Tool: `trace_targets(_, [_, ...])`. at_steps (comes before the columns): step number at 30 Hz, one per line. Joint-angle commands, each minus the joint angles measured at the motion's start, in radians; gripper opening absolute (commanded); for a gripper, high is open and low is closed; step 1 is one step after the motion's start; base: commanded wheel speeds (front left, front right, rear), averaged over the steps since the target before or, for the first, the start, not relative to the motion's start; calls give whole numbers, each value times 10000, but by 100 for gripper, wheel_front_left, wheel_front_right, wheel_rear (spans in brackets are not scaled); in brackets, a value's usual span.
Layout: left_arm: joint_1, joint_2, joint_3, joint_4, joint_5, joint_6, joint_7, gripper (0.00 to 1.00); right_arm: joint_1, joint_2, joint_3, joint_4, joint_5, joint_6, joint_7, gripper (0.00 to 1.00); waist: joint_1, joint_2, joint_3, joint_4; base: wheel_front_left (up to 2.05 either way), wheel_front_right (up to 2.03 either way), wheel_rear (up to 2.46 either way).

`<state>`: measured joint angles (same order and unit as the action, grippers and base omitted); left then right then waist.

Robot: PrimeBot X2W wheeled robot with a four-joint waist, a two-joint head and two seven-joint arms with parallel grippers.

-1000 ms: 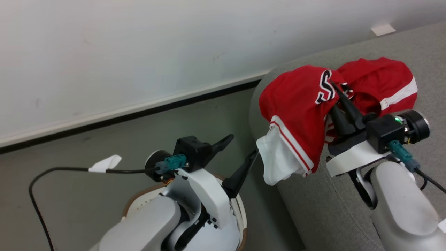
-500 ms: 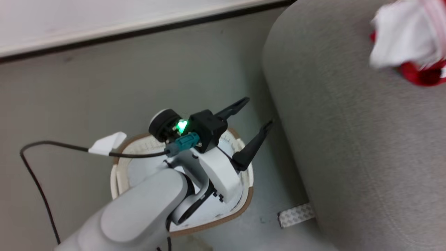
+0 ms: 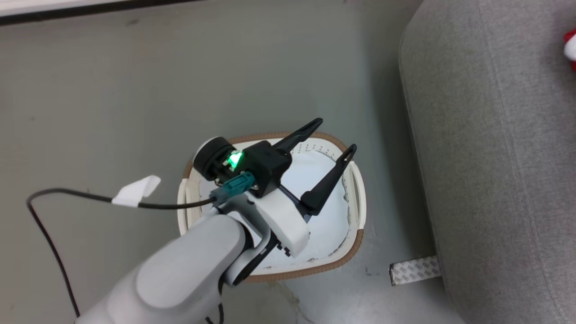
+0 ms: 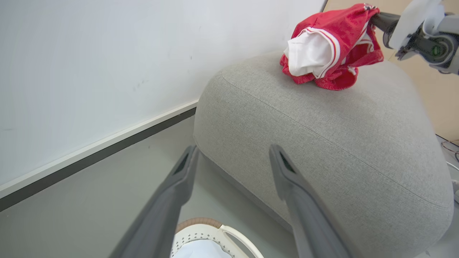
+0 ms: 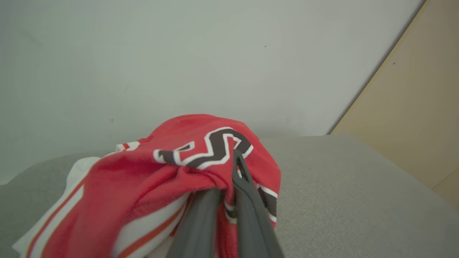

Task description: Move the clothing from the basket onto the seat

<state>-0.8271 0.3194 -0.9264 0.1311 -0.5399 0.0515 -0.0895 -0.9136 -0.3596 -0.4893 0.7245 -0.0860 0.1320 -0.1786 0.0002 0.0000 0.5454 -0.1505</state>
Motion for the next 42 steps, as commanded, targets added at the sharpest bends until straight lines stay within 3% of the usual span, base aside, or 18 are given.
trace_targets(1, [195, 48, 77, 83, -177, 68, -151, 100, 264, 197, -172, 139, -35, -24, -232, 95, -2, 0, -226, -38, 0, 0, 0])
trace_targets(2, [304, 87, 114, 137, -209, 97, -226, 100, 427, 358, -284, 241, 47, -26, -390, 100, -2, 0, -344, -69, 0, 0, 0])
trace_targets(8, [1077, 408, 449, 527, -345, 560, -873, 100, 1959, 1054, 92, 71, 221, -24, -860, 100, -2, 0, -1322, -260, 0, 0, 0])
trace_targets(15, [2375, 732, 1133, 922, -628, 1345, -1589, 100, 4268, 1928, 1270, -2133, 824, -24, -868, 100, -2, 0, -2731, -250, 0, 0, 0])
trace_targets(20, [3666, 621, 1979, 1223, -791, 1719, -1746, 100, 5768, 2379, 2050, -3290, 1161, -24, -869, 100, -2, 0, -3909, 77, 0, 0, 0])
trace_targets(31, [6574, 78, 4462, 1027, 188, 1675, -1749, 100, 7894, 2842, 3364, -4336, 1129, -24, -871, 100, -2, 0, -5413, 855, 0, 0, 0])
trace_targets(42, [8075, -802, 6694, 1118, 1555, 770, -1750, 100, 8854, 3086, 4135, -4112, 1401, -24, -870, 100, -2, 0, -5863, 1185, 0, 0, 0])
